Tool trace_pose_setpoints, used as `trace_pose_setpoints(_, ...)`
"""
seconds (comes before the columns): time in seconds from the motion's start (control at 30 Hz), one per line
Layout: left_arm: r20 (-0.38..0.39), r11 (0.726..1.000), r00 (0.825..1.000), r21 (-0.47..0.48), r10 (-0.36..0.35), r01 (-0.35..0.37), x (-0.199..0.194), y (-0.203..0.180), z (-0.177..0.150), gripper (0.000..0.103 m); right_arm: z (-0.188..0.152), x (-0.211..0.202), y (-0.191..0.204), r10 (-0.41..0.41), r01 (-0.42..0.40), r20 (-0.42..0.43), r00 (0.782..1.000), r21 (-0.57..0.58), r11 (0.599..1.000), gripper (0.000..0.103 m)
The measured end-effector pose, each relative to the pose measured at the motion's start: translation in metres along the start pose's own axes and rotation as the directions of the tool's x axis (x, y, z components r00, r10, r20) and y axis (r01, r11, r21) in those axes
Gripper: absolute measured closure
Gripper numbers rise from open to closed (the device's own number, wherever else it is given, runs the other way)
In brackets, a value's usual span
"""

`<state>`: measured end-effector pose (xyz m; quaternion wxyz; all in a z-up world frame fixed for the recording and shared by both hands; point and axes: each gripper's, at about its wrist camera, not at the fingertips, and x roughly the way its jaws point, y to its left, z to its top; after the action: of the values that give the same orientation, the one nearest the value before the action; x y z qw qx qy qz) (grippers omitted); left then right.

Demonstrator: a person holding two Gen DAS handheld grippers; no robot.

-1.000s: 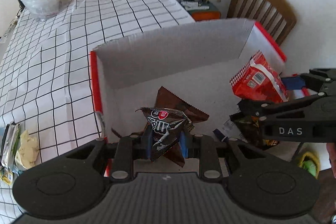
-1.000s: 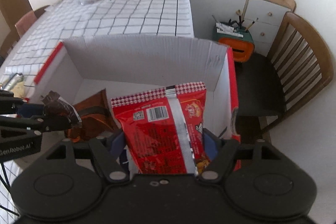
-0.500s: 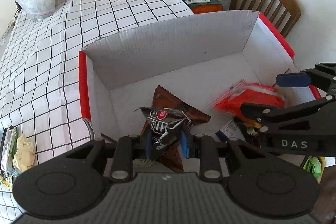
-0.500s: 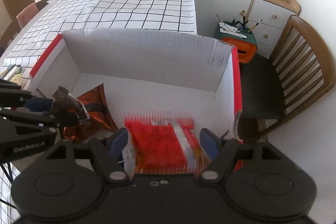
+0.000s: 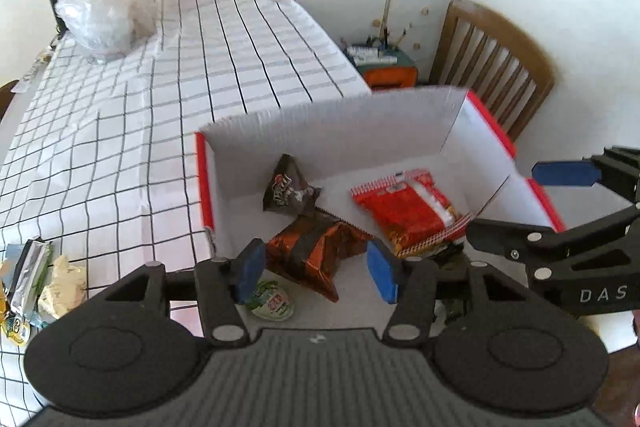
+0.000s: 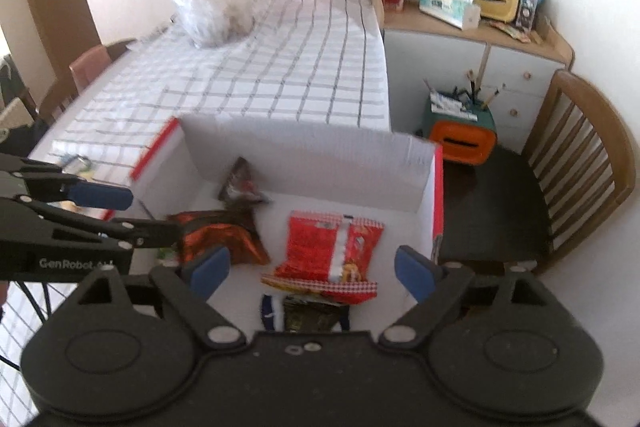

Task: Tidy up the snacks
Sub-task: 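Move both tools back from the box to the snacks on the table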

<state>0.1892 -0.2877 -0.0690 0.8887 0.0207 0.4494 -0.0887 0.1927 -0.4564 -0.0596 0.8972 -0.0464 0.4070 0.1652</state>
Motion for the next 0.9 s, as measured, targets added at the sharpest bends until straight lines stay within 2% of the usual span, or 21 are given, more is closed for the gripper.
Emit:
trace_pose_setpoints(0.17,0.069,1.000,0.998,-0.014,-0.010,0.011,-0.033,0.007,-0.006,0.047,0.001,-0.025,0.010,0.032,-0.032,0.051,0.998,0.007,0.999,0.010)
trace_pose_setpoints(0.43,0.155,0.998,0.988,-0.059,-0.012,0.021,-0.079,0.038,-0.024,0.039,0.002,-0.052,0.042,0.075,-0.076,0.100,0.992,0.009,0.997,0.004)
trace_pose_setpoints(0.6,0.199,0.995,0.980,-0.100,0.023,-0.003,-0.101,0.072,-0.040,0.033,0.003,-0.058,0.072,0.099,-0.099,0.106,0.989,-0.009,0.995,0.002)
trace_pose_setpoints(0.7,0.223,0.992,0.973,-0.119,0.053,-0.027,-0.111,0.096,-0.050,0.025,0.004,-0.056,0.095,0.105,-0.104,0.103,0.989,-0.015,0.994,0.001)
trace_pose_setpoints(0.9,0.219,0.988,0.973,-0.153,0.071,-0.037,-0.123,0.150,-0.068,0.021,0.008,-0.044,0.142,0.136,-0.137,0.101,0.986,0.004,0.991,0.000)
